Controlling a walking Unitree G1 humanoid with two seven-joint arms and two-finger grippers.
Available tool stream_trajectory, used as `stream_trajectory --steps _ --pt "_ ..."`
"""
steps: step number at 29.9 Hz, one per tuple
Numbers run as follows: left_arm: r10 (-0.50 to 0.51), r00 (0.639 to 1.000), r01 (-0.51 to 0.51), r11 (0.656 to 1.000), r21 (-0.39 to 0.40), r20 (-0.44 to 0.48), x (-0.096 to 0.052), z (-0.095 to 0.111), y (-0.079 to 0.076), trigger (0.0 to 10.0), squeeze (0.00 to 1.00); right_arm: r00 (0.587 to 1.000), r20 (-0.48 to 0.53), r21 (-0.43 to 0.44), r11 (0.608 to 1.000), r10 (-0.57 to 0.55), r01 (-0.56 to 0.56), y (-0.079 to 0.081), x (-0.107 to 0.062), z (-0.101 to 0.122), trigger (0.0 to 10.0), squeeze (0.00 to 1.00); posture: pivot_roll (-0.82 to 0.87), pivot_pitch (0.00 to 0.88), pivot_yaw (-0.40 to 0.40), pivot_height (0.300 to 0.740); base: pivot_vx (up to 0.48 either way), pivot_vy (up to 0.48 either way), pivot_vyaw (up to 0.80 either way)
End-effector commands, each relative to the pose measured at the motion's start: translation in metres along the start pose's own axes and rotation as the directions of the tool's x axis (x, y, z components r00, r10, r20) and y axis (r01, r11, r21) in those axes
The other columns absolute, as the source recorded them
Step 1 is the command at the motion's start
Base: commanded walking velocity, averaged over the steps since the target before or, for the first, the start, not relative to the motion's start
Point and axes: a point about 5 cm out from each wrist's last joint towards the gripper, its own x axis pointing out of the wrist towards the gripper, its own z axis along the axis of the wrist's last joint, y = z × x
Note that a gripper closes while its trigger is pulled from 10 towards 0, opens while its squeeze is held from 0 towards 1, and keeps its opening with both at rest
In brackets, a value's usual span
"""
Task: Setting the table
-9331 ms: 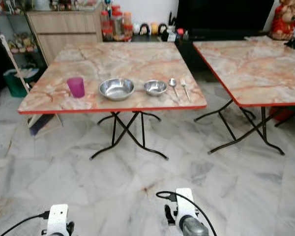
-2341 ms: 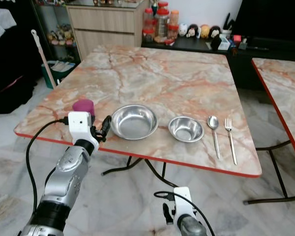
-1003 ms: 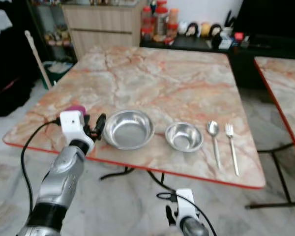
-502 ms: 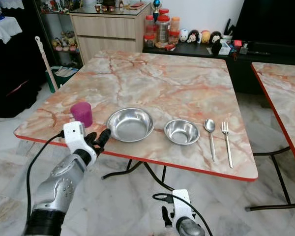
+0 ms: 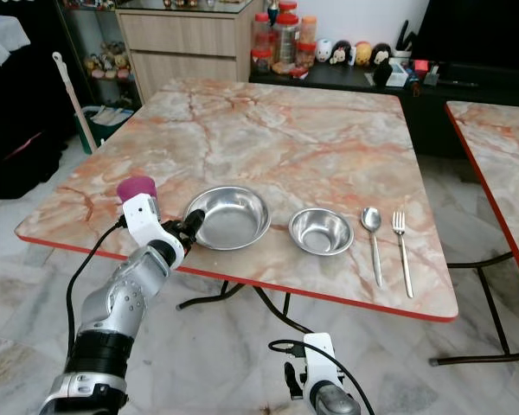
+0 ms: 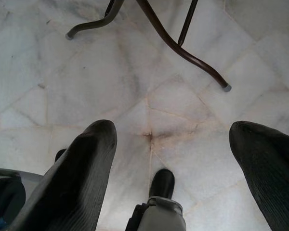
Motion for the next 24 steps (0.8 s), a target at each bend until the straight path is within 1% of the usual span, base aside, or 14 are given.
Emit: stream_trajectory --steps 1,2,7,11,13,16,20,24 --pt "0.028 1.000 -0.028 0.999 0.016 0.008 0.003 0.002 0.001 10.0 0.00 1.000 -0.004 0.008 1.000 -0.005 0.005 -0.001 0.000 -0.001 10.0 0.00 0.06 0.000 0.000 0.731 0.000 0.000 0.00" --pt "0.028 1.000 -0.028 0.999 0.016 0.008 0.003 0.002 0.001 10.0 0.00 1.000 -0.004 0.008 1.000 -0.005 0.005 -0.001 0.000 -0.001 10.0 0.00 0.06 0.000 0.000 0.731 0.000 0.000 0.00" --pt "0.026 0.999 -0.027 0.999 -0.044 -0.036 0.006 -0.005 0.004 10.0 0.00 1.000 -0.007 0.007 1.000 -0.005 0.005 -0.001 0.000 -0.002 10.0 0.00 0.06 0.000 0.001 0.731 0.000 0.000 0.00" --pt "0.034 0.998 -0.037 0.998 -0.047 -0.048 0.007 -0.007 0.005 10.0 0.00 1.000 -0.007 0.007 1.000 -0.005 0.005 -0.001 0.000 -0.002 10.0 0.00 0.06 0.000 0.001 0.731 0.000 0.000 0.00" --pt "0.057 0.997 -0.060 0.997 -0.053 -0.058 0.011 -0.010 0.006 10.0 0.00 1.000 -0.008 0.006 1.000 -0.003 0.003 -0.001 -0.001 -0.003 10.0 0.00 0.05 0.000 0.001 0.731 0.000 0.000 0.00" --pt "0.086 0.995 -0.088 0.994 -0.065 -0.043 0.018 -0.006 0.005 10.0 0.00 1.000 -0.008 0.005 1.000 -0.002 0.002 -0.001 -0.001 -0.003 10.0 0.00 0.05 0.000 0.002 0.731 0.000 0.000 0.00" --pt "0.124 0.991 -0.127 0.990 -0.064 -0.043 0.022 -0.003 0.008 10.0 0.00 1.000 -0.007 0.005 1.000 -0.005 0.005 -0.002 -0.001 -0.003 10.0 0.00 0.04 0.000 0.003 0.731 0.000 0.000 0.00" --pt "0.132 0.990 -0.135 0.989 -0.066 -0.039 0.026 -0.002 0.008 10.0 0.00 1.000 -0.006 0.008 1.000 -0.007 0.007 -0.003 -0.001 -0.003 10.0 0.00 0.03 0.000 0.005 0.731 0.000 0.000 0.00"
